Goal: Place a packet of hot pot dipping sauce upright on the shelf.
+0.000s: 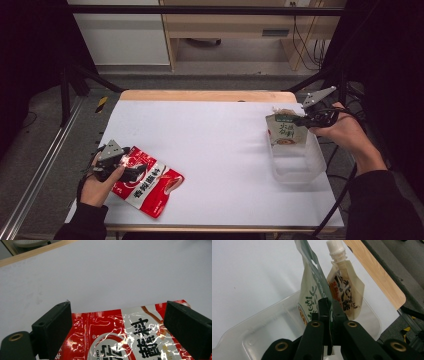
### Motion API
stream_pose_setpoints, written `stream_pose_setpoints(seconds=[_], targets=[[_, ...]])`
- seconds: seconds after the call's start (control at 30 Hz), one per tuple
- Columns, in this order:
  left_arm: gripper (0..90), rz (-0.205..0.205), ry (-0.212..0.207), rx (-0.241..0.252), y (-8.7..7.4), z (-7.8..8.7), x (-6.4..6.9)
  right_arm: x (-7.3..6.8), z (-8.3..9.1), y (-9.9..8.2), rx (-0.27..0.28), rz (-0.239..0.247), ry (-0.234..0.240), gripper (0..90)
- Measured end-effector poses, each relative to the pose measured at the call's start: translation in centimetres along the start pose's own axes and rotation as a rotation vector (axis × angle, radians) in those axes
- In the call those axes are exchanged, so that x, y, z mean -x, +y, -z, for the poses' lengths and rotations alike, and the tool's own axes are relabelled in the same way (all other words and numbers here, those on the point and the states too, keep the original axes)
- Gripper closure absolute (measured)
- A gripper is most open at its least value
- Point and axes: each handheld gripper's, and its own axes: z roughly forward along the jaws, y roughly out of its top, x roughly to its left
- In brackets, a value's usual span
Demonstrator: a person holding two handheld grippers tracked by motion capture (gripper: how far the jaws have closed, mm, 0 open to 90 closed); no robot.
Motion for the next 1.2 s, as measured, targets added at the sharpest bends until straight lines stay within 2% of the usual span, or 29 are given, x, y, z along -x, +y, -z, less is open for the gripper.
stream_pose_setpoints(seconds=[0.33,0.6,0.67,1.03,1.2], targets=[[8.4,-0.005,-0.004,-0.006,0.0,-0.1,0.1,0.9,-0.1,-1.1,-0.017,-0.06,-0.01,89.1],[8.4,-0.002,-0.002,-0.006,-0.1,0.0,-0.1,1.8,-0.1,-2.3,-0.054,-0.109,-0.03,84.8],[8.4,-0.003,-0.003,-0.007,-0.1,-0.1,-0.1,1.8,-0.1,-2.4,-0.048,-0.125,-0.035,83.5],[8.4,-0.003,0.0,-0.003,-0.1,0.0,-0.2,1.6,0.0,-2.7,-0.042,-0.142,-0.03,78.5],[8.4,-0.005,-0.001,-0.005,-0.1,0.0,-0.1,1.4,0.0,-2.7,-0.034,-0.156,-0.027,73.2]])
